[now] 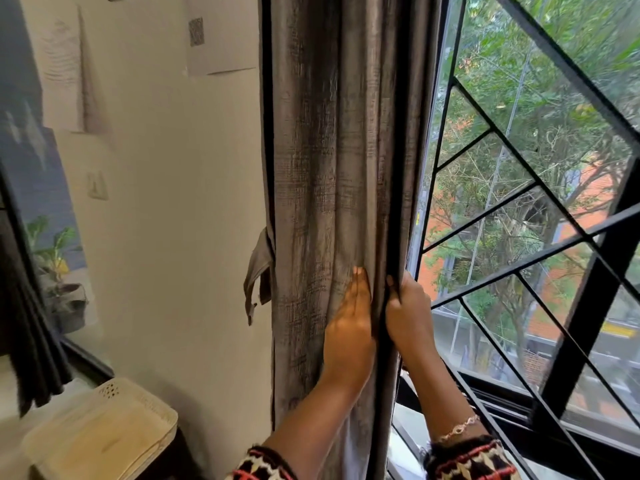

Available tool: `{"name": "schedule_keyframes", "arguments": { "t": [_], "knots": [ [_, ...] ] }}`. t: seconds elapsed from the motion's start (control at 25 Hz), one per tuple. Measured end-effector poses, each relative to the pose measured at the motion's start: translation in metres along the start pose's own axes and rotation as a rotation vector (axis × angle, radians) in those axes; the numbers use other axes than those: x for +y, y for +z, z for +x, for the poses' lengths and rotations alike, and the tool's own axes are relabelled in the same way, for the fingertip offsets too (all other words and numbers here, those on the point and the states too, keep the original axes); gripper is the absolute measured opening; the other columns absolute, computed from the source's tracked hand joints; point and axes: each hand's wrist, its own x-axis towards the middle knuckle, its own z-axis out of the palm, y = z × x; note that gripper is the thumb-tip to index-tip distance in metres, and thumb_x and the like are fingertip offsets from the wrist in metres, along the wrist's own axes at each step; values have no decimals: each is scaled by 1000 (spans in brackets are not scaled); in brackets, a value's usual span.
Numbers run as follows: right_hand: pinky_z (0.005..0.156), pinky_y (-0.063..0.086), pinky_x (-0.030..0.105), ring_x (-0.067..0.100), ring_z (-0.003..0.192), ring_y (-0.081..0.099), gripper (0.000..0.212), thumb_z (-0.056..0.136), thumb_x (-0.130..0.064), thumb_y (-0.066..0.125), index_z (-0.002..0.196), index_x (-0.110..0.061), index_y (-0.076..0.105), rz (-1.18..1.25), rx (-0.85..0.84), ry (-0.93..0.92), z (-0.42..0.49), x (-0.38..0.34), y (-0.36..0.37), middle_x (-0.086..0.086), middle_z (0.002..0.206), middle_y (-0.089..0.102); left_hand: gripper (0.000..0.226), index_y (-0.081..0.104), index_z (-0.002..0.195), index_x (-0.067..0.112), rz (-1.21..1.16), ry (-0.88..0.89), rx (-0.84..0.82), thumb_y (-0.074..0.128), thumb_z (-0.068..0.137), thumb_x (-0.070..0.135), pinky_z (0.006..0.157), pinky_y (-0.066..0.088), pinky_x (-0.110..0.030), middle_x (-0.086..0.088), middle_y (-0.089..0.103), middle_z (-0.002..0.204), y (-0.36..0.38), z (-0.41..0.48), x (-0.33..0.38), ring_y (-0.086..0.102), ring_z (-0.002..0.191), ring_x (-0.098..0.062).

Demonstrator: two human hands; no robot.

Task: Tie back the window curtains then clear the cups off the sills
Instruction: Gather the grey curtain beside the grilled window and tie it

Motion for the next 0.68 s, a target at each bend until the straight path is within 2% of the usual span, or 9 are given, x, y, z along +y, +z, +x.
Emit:
{"name": "schedule_keyframes", "arguments": {
  "t": [0.12,0.24,0.32,0.4,0.48,0.52,0.56,0.6,0.68],
  "knots": [
    [49,35,9,12,61,48,23,90,4,40,83,-12,54,13,-1,41,8,6,9,-2,68,54,71,25,140,1,45,0,-77,62,79,-2,69,57,-29,-16,50,135,13,4,-1,65,102,-24],
    [57,40,14,15,71,53,19,94,-2,41,90,-11,57,137,-15,78,10,8,14,-2,75,58,59,24,145,8,-35,-129,-147,50,92,7,83,54,-32,-9,43,143,19,3,2,61,110,-21],
    [54,39,13,13,69,53,20,98,-17,42,83,-14,55,200,-74,80,9,7,16,-4,71,56,46,40,138,7,-64,-173,-131,48,92,7,82,54,-36,-9,54,132,24,3,1,65,102,-21],
    [51,36,12,11,66,53,24,96,-31,43,83,-16,55,149,-134,61,7,9,18,-5,68,56,32,56,122,5,-105,-237,-153,48,91,8,77,55,-40,-13,67,110,26,4,-1,67,89,-25],
    [51,35,14,14,67,52,21,97,-27,43,90,-13,58,35,-95,52,11,11,21,-3,72,56,35,54,125,8,-60,-190,-179,46,91,12,80,53,-33,-12,67,110,23,4,-4,66,92,-21],
    [51,34,15,15,66,50,20,98,-21,43,94,-10,59,-20,-56,57,14,11,21,-1,74,55,42,48,131,10,31,-101,-138,44,90,14,85,50,-30,-12,63,118,22,2,-8,63,102,-19],
    [51,34,18,16,66,50,19,97,-14,42,95,-8,59,-66,-32,63,17,11,22,-1,74,54,49,40,136,11,124,6,-83,42,87,18,94,44,-32,-12,57,128,22,-3,-13,53,119,-18],
    [51,34,21,18,67,49,18,96,-9,41,94,-8,59,-107,-28,67,19,11,22,-1,72,53,54,35,139,11,183,95,-27,40,87,23,105,32,-38,-12,47,139,21,-9,-19,32,136,-22],
    [51,33,25,24,67,49,21,91,-1,39,92,-8,58,-167,-28,81,23,12,22,1,68,53,62,19,145,12,193,74,79,40,90,32,114,8,-47,-13,22,151,13,-16,-32,-2,143,-30]
  ]
}}
